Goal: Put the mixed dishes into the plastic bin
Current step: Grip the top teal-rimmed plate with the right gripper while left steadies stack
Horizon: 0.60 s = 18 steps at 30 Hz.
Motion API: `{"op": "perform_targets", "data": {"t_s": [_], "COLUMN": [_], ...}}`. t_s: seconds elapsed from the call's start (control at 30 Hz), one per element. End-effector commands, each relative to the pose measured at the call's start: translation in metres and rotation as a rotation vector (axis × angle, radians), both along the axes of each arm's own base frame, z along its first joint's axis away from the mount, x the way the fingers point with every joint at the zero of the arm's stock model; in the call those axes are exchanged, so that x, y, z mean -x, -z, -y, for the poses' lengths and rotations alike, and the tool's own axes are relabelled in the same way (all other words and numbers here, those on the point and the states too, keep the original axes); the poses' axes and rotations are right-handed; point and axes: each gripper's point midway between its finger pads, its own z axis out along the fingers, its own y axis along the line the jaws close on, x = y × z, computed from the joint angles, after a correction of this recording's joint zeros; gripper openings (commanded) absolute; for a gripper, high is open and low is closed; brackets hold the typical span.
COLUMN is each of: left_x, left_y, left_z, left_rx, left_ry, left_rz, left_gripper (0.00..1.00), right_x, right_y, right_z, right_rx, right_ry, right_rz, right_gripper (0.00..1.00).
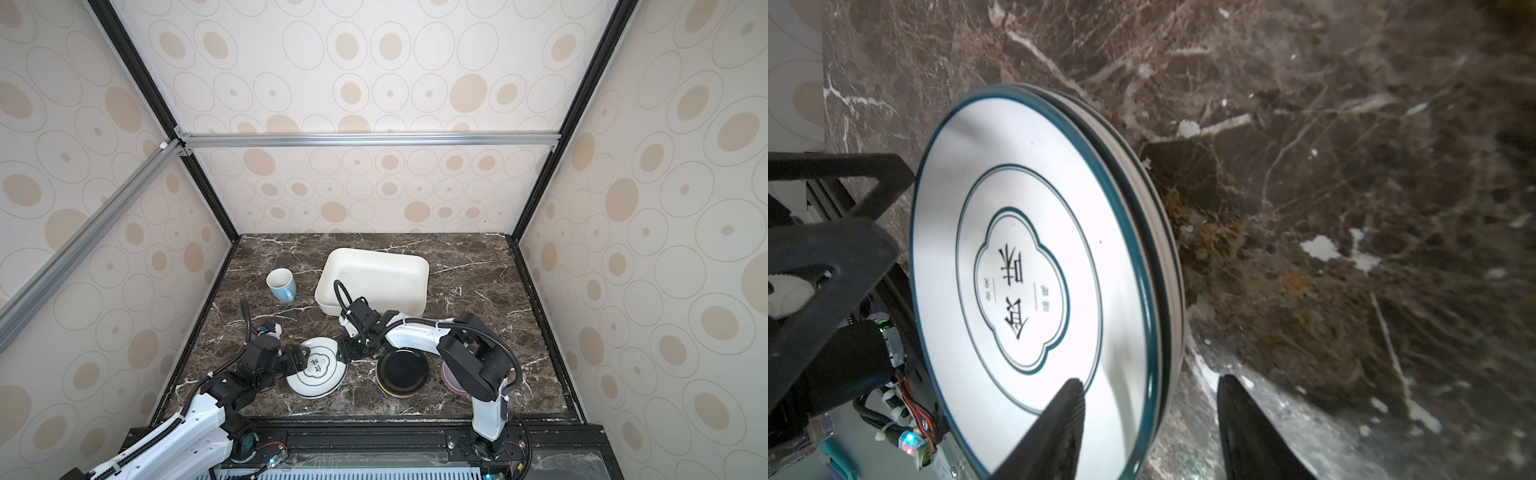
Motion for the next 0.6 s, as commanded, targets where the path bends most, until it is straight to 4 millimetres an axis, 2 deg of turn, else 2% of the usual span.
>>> {"op": "perform_targets", "data": {"t_s": [0.0, 0.1, 0.27, 0.4, 0.57], "left_x": [0.01, 0.014, 0.015, 0.013, 0.008], "left_y": [0.018, 0.025, 0.025, 0.022, 0.02], "left_z": [-0.005, -0.005, -0.005, -0.003, 0.002], "left_rx": [-0.01, -0.001, 0.008, 0.009, 0.006], "left_ry": [-0.027, -0.026, -0.023, -0.011, 0.008], "left_rz": [-0.051, -0.056, -0.044, -0.033, -0.026], "left_gripper": [0.72, 0.66, 0.58, 0.57, 0.57], "right_x": [0.0, 0.0, -0.001, -0.003, -0.005], "right_y": [0.003, 0.009, 0.009, 0.003, -0.008], "right_z": [-0.009, -0.006, -0.001, 0.003, 0.007], "right_rx": [-0.01, 0.02, 0.043, 0.067, 0.086], "right_ry": [-0.004, 0.002, 0.009, 0.015, 0.014], "right_rz": [-0.026, -0.03, -0.029, -0.009, 0.008], "right_gripper": [0.46, 0.35, 0.3, 0.23, 0.1]}}
